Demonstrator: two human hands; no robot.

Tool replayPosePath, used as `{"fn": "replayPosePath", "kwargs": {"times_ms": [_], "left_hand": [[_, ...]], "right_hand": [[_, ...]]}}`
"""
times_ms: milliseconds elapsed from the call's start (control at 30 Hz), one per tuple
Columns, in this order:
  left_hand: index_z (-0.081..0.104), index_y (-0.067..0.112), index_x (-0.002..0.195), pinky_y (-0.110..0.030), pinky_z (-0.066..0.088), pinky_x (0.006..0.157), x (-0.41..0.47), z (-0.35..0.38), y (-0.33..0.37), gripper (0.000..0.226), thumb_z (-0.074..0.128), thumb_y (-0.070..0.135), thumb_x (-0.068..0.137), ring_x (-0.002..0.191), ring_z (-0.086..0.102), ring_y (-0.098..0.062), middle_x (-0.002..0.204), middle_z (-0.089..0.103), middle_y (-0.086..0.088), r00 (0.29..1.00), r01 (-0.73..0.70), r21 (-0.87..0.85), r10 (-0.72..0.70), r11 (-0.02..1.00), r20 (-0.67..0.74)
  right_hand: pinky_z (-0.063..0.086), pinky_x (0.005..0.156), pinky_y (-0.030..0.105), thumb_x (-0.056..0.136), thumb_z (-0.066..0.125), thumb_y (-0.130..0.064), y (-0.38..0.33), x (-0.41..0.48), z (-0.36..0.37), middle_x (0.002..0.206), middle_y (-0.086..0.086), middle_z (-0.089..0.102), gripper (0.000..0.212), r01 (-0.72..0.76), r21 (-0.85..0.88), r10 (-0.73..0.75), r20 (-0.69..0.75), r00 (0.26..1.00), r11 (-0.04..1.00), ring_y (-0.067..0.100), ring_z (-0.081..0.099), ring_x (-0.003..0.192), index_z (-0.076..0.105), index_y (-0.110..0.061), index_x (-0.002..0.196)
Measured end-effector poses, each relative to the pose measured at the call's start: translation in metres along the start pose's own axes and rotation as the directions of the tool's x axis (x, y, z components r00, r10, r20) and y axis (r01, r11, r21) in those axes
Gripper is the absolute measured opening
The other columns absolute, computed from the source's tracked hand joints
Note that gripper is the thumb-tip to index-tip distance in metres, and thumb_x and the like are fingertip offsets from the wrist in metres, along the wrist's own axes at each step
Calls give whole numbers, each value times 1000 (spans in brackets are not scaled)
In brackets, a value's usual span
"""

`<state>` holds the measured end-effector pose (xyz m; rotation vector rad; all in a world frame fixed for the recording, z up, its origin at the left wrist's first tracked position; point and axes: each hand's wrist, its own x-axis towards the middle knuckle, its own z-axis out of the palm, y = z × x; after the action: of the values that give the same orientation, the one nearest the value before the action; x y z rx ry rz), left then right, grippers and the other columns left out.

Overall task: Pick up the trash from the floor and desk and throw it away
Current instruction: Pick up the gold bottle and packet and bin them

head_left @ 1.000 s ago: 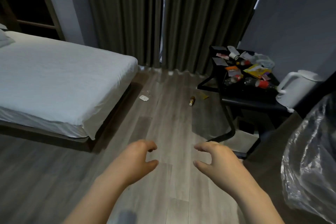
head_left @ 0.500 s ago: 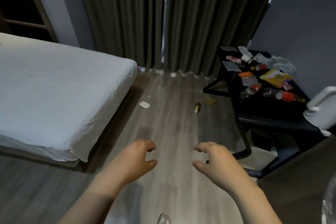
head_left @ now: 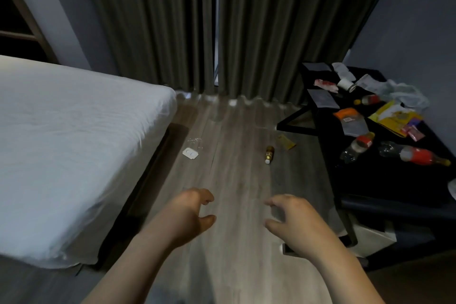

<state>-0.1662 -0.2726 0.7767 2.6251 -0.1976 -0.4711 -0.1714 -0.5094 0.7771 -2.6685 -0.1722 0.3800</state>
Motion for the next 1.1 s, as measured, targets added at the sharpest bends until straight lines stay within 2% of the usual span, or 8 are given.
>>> {"fn": "replayPosePath", "kwargs": {"times_ms": [300, 633, 767, 933, 1000, 1100], "left_hand": [[50, 25, 131, -22, 43, 97, 146, -49, -33, 45, 59, 36, 88, 114, 54, -10, 128, 54, 8, 998, -60, -6, 60, 998, 35], [51, 25, 131, -22, 44, 95, 276, -101, -61, 47, 62, 37, 87, 114, 54, -10, 127, 55, 7, 986, -129, -11, 129, 992, 101], [52, 24, 130, -18, 42, 94, 317, -106, -59, 46, 62, 35, 87, 113, 53, -9, 127, 55, 7, 978, -142, -31, 145, 989, 147], [51, 25, 131, -18, 42, 93, 374, -110, -50, 46, 62, 36, 87, 113, 54, -8, 127, 55, 8, 975, -146, -32, 149, 989, 166], [51, 25, 131, -21, 43, 95, 400, -112, -44, 47, 63, 37, 87, 113, 54, -9, 127, 55, 8, 975, -141, -19, 143, 990, 168], [52, 26, 130, -25, 45, 96, 439, -117, -31, 46, 62, 39, 87, 110, 55, -10, 125, 56, 8, 980, -137, 18, 132, 990, 148]], "right_hand": [[37, 89, 12, 84, 65, -38, -6, 136, -14, 130, -9, 56, 49, -98, -4, 97, -36, 995, 995, 5, 53, 115, 54, -28, 131], [46, 94, 24, 82, 68, -32, -20, 254, -34, 122, -8, 61, 43, -218, 70, 220, -12, 975, 973, 7, 57, 110, 60, -28, 124], [46, 93, 23, 80, 69, -32, -10, 290, -42, 121, -5, 62, 43, -242, 52, 242, -7, 970, 969, 9, 57, 110, 62, -26, 122], [48, 88, 28, 78, 68, -33, 15, 339, -54, 111, -2, 66, 36, -248, 2, 248, -5, 969, 969, 13, 60, 101, 66, -20, 111], [48, 88, 29, 79, 67, -33, 30, 362, -61, 112, 0, 65, 37, -249, -14, 249, 1, 968, 968, 13, 60, 102, 65, -18, 112], [42, 92, 21, 80, 68, -34, 52, 398, -76, 121, -3, 62, 44, -242, 12, 242, -8, 970, 970, 11, 57, 111, 62, -23, 122]]}}
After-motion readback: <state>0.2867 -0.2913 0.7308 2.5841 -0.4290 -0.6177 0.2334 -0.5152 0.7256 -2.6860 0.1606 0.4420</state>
